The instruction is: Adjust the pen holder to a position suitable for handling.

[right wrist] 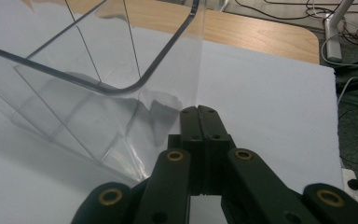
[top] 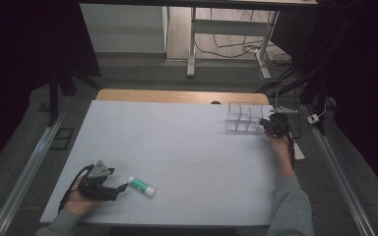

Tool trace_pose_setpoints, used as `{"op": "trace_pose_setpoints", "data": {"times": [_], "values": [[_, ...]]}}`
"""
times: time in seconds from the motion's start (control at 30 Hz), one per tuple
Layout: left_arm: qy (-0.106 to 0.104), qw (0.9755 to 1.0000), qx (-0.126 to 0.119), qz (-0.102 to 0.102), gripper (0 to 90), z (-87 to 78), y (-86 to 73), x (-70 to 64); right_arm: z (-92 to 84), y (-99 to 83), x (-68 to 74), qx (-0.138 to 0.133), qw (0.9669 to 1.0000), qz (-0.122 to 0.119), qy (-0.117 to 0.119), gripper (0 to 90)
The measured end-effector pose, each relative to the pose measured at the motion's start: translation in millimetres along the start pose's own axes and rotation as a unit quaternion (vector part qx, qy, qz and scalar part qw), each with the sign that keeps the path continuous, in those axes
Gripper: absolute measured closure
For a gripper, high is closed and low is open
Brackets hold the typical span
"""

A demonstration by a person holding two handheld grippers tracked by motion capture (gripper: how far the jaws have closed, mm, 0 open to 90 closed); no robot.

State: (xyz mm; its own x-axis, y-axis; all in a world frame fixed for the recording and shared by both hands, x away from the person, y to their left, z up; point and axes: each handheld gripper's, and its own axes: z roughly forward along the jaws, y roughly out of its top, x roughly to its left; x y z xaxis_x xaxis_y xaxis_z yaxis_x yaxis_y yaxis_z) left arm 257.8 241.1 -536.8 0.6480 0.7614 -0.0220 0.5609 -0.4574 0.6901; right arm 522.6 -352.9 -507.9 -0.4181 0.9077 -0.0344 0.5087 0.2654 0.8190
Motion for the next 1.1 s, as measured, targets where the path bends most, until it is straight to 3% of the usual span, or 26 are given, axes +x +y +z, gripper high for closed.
{"op": "trace_pose_setpoints", "data": {"times": [0.37, 0.57, 0.93, 1.1], "values": [[0.001, 1.0000, -0.001, -0.001, 20.0, 0.2, 0.4, -0.8, 0.0, 2.2, 3.1, -0.007, 0.9999, 0.007, 0.013, 88.6], [0.000, 1.0000, -0.002, -0.002, 20.0, -0.1, 0.3, -1.0, 2.5, 4.5, 10.5, -0.005, 0.9998, -0.002, 0.018, 88.6], [-0.001, 1.0000, 0.000, 0.001, 20.0, -0.5, 0.2, -0.8, 9.3, 10.1, 29.0, 0.003, 0.9995, -0.014, 0.028, 88.6], [0.000, 1.0000, 0.000, 0.001, 20.1, -1.0, 0.3, -1.3, 15.9, 12.7, 42.7, 0.006, 0.9991, -0.034, 0.027, 88.6]]}}
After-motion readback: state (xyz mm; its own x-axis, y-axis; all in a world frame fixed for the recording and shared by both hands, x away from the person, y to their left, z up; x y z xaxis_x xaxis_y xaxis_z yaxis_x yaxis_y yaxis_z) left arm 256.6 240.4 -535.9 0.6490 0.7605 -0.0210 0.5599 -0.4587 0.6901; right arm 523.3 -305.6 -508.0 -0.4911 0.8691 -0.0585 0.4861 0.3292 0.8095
